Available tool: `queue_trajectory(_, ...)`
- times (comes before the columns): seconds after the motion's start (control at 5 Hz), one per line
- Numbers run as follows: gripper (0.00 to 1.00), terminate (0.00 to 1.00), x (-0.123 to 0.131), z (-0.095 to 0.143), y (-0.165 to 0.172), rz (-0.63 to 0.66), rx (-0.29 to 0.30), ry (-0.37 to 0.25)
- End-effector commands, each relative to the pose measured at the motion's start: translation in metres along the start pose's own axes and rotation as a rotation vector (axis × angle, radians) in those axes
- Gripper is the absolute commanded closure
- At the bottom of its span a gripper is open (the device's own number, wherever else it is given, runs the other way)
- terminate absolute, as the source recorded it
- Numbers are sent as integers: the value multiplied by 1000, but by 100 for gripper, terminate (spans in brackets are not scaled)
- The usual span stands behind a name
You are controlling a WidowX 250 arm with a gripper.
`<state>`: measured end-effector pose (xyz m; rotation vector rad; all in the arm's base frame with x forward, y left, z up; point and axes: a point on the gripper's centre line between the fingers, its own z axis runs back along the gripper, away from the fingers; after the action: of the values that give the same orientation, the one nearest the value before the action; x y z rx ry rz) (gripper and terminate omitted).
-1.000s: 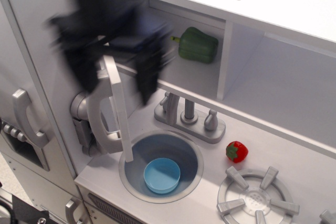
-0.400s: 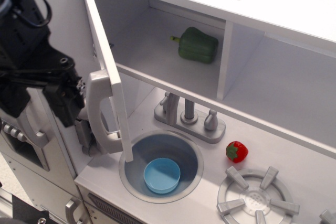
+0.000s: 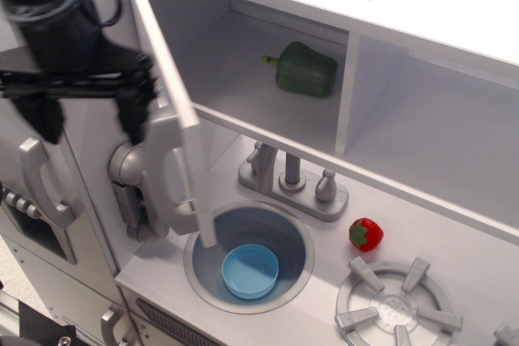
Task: Close microwave
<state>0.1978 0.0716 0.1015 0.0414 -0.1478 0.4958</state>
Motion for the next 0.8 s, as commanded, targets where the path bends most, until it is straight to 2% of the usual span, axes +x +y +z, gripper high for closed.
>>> queue_trajectory(0.0,0,0,20,14,-11,12,2,-64)
queue_trajectory(0.2,0,0,27,14,-32,-15,-40,-82)
queue_trajectory(0.6,0,0,44,-3,-60,-31,-72,-138)
